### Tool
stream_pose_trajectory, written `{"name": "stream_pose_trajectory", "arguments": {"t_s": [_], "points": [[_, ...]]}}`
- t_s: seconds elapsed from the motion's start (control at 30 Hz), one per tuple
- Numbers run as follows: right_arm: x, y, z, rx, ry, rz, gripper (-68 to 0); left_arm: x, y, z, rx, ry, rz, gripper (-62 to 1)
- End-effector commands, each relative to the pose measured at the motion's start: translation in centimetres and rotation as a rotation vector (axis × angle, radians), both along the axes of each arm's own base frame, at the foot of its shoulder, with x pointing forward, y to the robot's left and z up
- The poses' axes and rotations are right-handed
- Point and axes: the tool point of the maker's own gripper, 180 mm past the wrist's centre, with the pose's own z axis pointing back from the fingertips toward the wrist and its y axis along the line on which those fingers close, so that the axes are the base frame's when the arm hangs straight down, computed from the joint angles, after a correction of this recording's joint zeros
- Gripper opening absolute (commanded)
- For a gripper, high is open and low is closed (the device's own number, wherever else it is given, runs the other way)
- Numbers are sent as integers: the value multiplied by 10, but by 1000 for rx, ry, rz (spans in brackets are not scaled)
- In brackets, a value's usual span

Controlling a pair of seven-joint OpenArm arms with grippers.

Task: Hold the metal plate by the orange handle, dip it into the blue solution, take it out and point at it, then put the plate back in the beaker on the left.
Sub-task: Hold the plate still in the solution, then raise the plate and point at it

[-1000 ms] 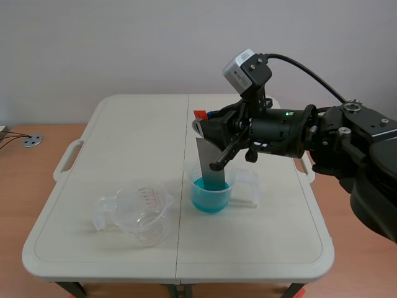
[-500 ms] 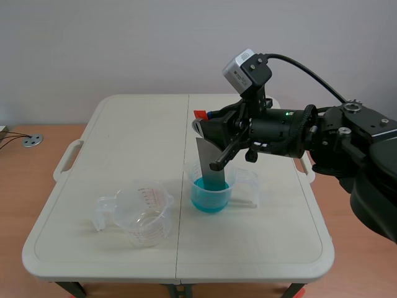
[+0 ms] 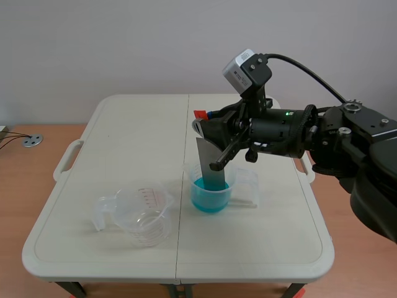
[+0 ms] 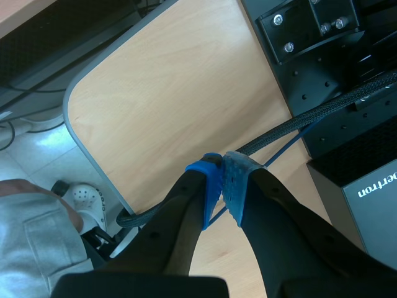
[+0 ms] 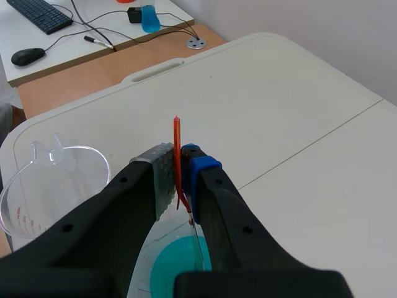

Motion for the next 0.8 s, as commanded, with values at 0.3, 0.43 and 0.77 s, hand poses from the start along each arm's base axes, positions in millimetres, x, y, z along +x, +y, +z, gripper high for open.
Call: {"name": "stream_pose_trajectory", "arguments": {"t_s": [0.3,0.43,0.77], "points": [[5,-8,14,-3,-46,5,-662,-1,-5,3,-17,-4,0,-581],[4,-12,27,-4,-87,15,-662,-1,-5,3,-17,-4,0,-581],[-3,-16,61,26,-162,44,-662,-1,-4,3,-16,-3,0,-581]]}}
